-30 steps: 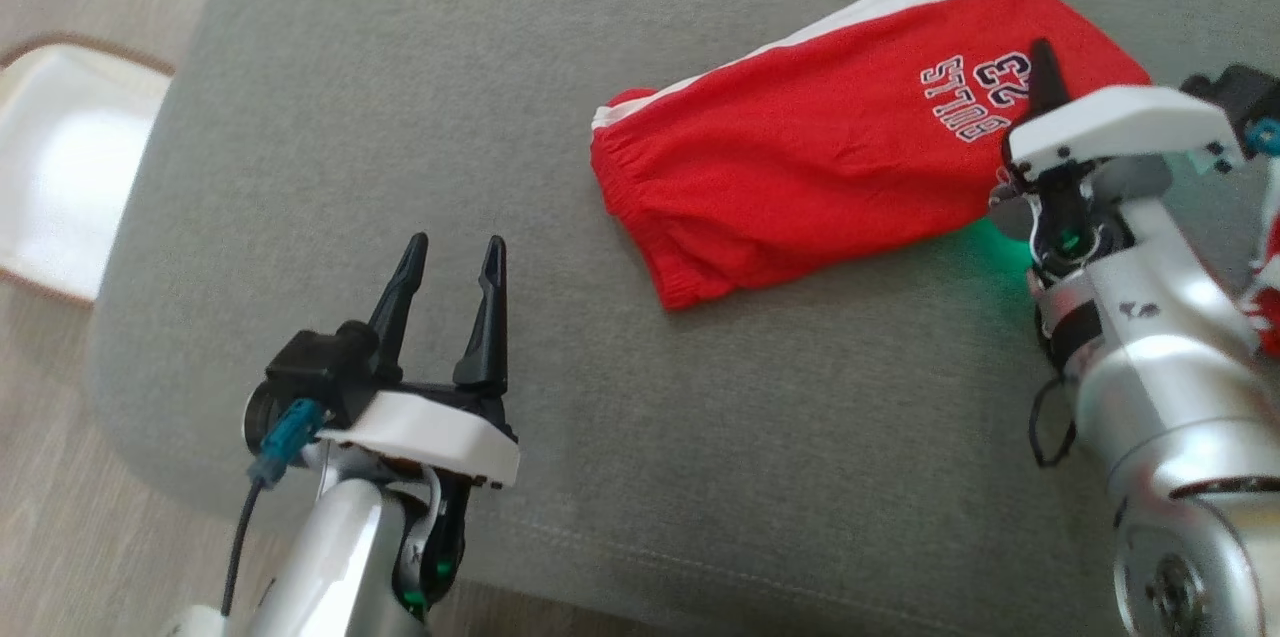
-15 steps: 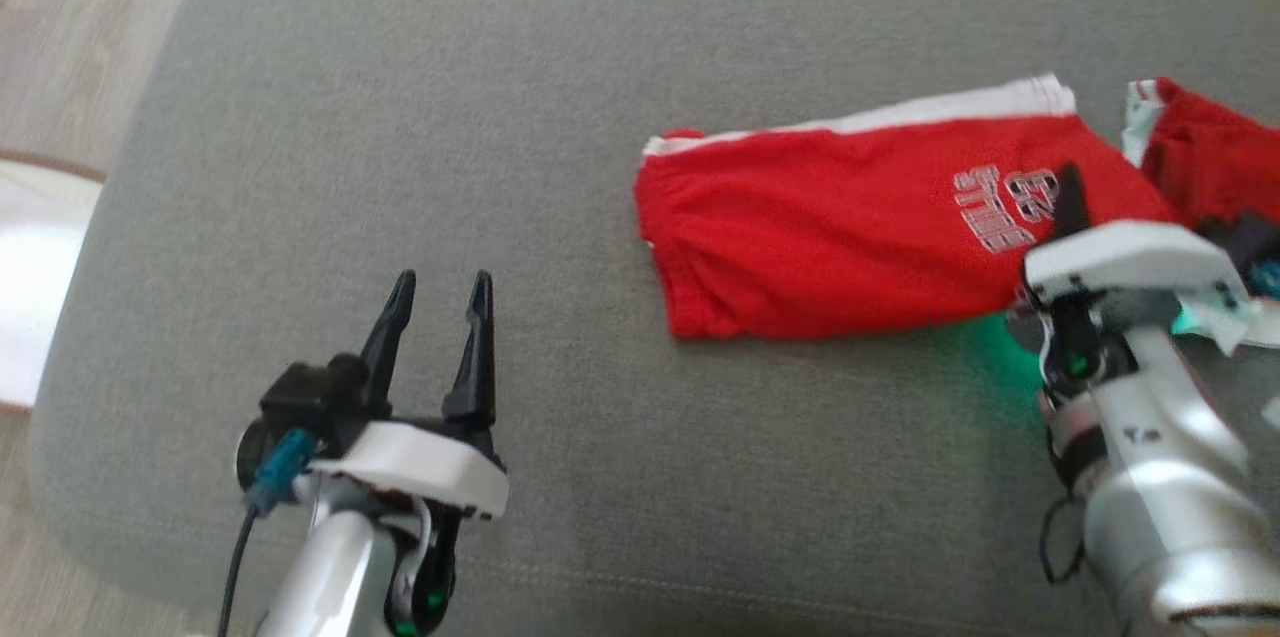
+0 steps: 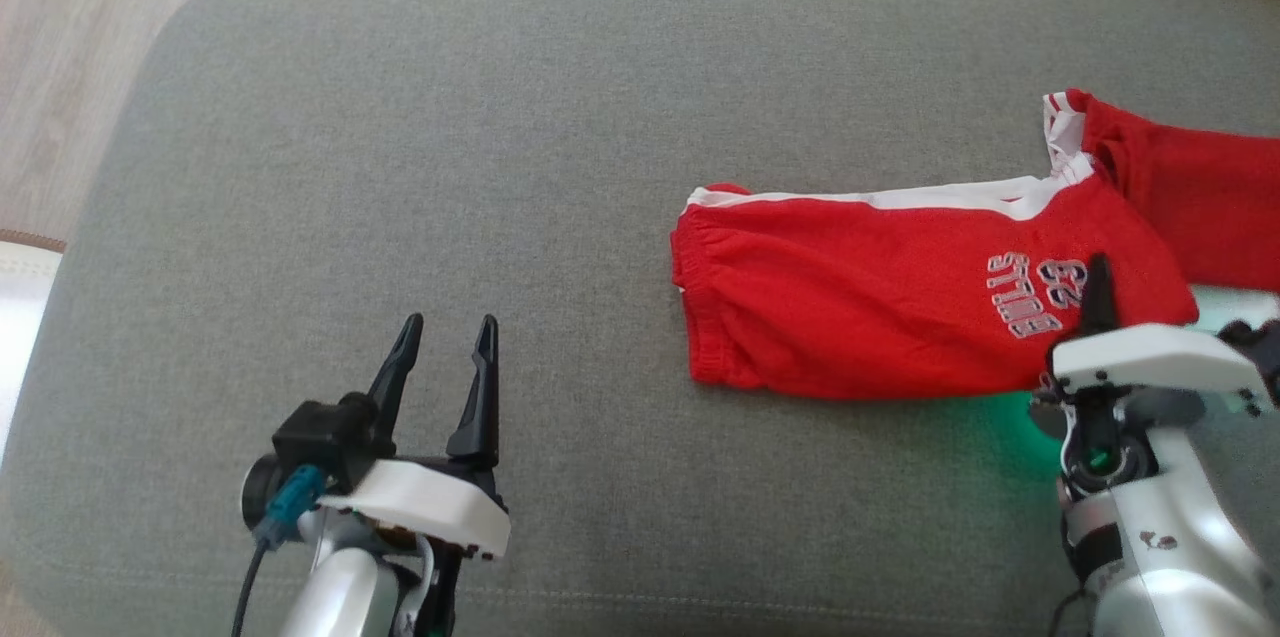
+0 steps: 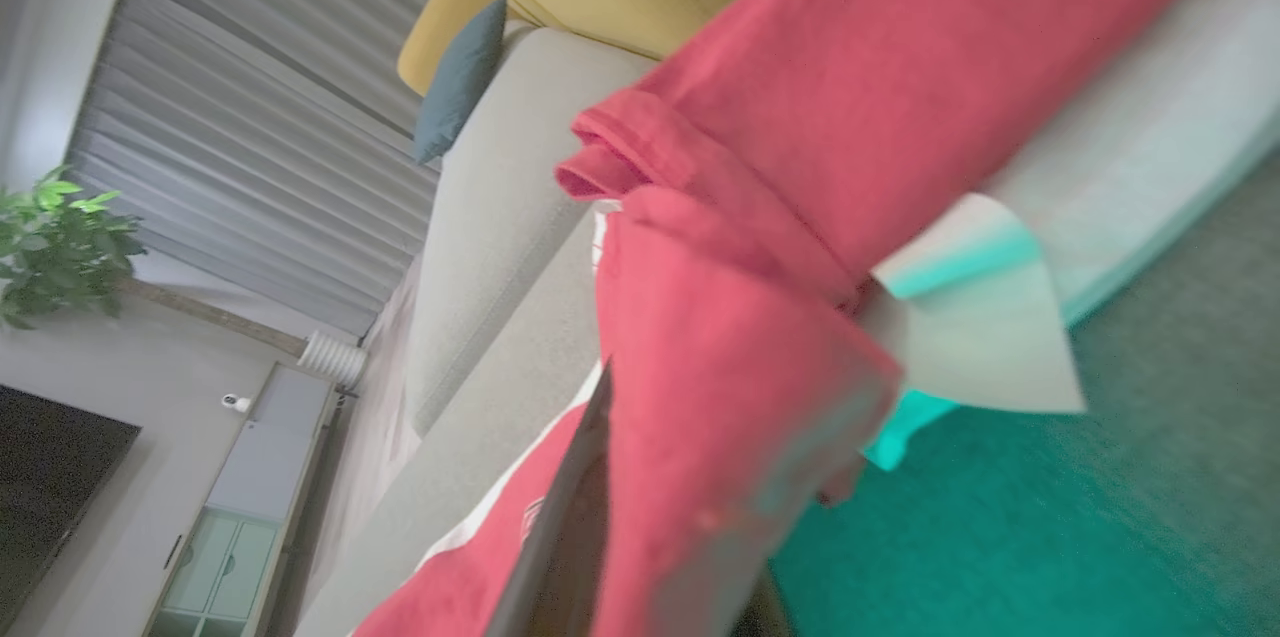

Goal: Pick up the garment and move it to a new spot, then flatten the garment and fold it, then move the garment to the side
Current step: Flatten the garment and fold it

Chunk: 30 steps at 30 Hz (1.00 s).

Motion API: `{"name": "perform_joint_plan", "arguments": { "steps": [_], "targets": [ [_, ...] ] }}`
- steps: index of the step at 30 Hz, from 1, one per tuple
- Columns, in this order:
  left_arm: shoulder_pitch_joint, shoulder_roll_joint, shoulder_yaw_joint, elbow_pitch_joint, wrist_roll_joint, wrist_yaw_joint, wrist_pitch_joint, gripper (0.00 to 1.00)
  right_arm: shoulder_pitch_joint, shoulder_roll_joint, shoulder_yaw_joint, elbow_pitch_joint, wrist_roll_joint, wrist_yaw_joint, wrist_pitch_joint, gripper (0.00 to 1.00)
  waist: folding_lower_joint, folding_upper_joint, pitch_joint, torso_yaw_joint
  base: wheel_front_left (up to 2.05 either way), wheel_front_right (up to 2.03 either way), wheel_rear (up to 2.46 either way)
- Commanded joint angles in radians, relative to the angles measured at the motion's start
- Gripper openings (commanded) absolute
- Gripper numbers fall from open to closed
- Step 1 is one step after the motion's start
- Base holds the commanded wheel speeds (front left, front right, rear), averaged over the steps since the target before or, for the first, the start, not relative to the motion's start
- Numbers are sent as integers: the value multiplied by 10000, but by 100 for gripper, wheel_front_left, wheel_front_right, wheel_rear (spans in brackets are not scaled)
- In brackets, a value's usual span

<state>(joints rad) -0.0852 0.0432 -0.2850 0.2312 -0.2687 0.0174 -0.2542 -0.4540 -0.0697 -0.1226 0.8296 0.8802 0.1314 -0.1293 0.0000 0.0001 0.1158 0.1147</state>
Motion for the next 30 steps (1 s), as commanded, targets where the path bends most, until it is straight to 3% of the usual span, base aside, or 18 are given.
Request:
{"name": "perform_joint_plan", "arguments": {
  "steps": [1, 9, 19, 30],
  "targets": [
    [-248, 70, 239, -290, 79, -1, -76, 100, -232, 123, 207, -504, -134, -7, 40, 0, 0, -1, -5, 15, 0, 0, 0],
    [-229, 70, 143, -204, 188, -59, -76, 100, -102, 188, 592, -1635, -115, -7, 259, 0, 0, -1, -157, 318, 0, 0, 0],
    [-73, 70, 186, -146, 229, -83, -76, 100, 532, 193, 2932, -3196, 910, -7, 199, 0, 0, -1, -369, 631, 0, 0, 0],
    [-38, 70, 103, -181, 207, -82, -76, 100, 380, 194, 5057, -3103, 723, -7, -94, 0, 0, -1, -310, 780, 0, 0, 0]
  ]
}}
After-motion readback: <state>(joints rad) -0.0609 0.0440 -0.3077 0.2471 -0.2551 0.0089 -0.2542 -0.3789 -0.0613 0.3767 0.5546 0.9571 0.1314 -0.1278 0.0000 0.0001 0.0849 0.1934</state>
